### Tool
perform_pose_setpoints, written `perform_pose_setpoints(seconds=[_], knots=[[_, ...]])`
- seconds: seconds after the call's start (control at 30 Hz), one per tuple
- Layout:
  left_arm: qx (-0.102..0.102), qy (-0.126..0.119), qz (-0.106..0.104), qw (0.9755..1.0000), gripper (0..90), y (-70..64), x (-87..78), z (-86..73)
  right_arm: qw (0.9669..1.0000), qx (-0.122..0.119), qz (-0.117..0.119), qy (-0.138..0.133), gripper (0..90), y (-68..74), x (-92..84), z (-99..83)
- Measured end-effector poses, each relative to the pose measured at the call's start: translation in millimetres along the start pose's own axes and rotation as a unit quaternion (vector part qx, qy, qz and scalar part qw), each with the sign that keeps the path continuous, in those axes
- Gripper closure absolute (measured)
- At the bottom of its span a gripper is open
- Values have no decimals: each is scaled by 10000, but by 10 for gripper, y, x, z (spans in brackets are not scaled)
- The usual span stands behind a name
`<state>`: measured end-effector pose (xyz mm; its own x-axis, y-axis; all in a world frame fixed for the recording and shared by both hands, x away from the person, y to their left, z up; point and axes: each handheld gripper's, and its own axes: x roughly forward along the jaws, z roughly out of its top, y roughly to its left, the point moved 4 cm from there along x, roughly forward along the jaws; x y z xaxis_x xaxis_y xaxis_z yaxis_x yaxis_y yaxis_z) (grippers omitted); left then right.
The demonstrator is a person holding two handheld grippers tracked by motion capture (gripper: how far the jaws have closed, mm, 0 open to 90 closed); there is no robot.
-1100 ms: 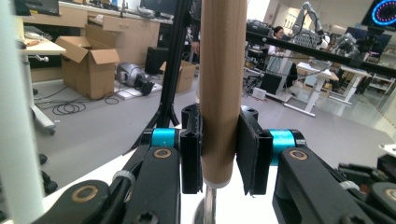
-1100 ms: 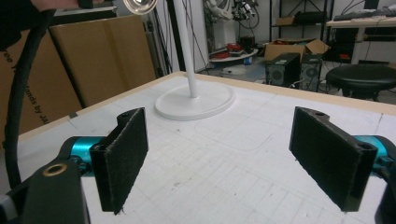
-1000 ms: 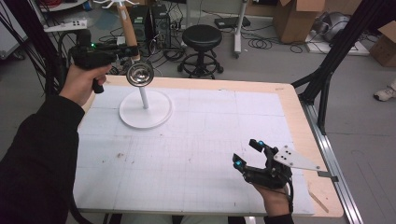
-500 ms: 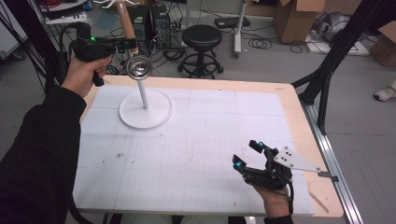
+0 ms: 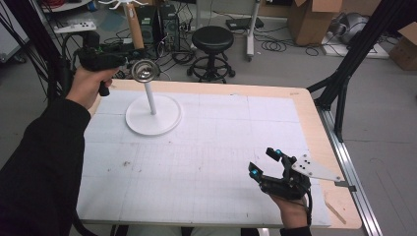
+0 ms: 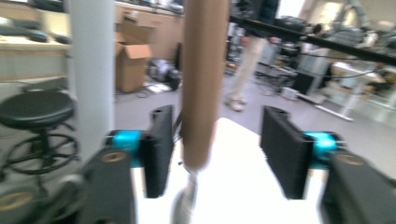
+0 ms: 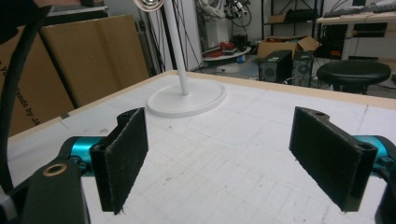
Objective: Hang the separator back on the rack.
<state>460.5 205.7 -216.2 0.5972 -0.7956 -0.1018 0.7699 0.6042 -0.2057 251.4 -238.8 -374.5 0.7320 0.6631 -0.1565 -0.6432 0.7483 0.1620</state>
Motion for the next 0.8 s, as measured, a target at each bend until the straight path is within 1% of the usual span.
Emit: perform_pose_setpoints(seconds=[0.03, 0.07, 0.13, 0.2, 0.23, 0.27, 0.3, 0.37, 0.43, 0.5, 0.57, 0.6, 0.7, 0.73, 0.8], knots=[[-2, 9, 48, 10000, 371, -15, -33, -37, 10000, -1, -23, 1, 184, -14, -9, -4], [25, -8, 142, 9999, 356, -26, -63, -77, 10000, 16, -24, 10, 184, -25, -20, -7], [75, 7, 344, 9994, 292, -50, -131, -156, 10000, 25, -71, 19, 184, -56, -44, -12], [79, -10, 475, 9988, 256, -87, -207, -235, 9999, 25, -110, 2, 183, -86, -69, -16], [66, 16, 533, 9986, 221, -112, -243, -281, 9999, 21, -127, 5, 184, -95, -81, -20], [61, 19, 524, 9986, 177, -138, -281, -327, 9999, 20, -131, 13, 184, -100, -92, -22], [75, -16, 520, 9986, 164, -166, -321, -373, 9999, 0, -146, 4, 184, -107, -100, -19], [70, -99, 487, 9987, 164, -230, -401, -468, 9999, 15, -149, 6, 183, -106, -111, -16], [196, -141, 484, 9985, 167, -312, -473, -571, 9998, -50, -167, 12, 183, -113, -114, -16], [334, -192, 495, 9980, 168, -404, -531, -693, 9998, -56, -177, 51, 184, -115, -118, -31], [496, -221, 460, 9975, 167, -498, -576, -830, 9998, -69, -170, 55, 183, -121, -116, -46], [531, -257, 416, 9974, 166, -543, -599, -901, 9998, -88, -178, 63, 183, -122, -114, -53], [563, -284, 335, 9974, 165, -651, -650, -1104, 9997, -110, -170, 96, 184, -117, -105, -77], [549, -290, 319, 9976, 165, -684, -663, -1168, 9998, -78, -163, 114, 184, -104, -104, -90], [548, -293, 332, 9975, 165, -744, -693, -1292, 9997, -119, -171, 103, 184, -101, -101, -107]])
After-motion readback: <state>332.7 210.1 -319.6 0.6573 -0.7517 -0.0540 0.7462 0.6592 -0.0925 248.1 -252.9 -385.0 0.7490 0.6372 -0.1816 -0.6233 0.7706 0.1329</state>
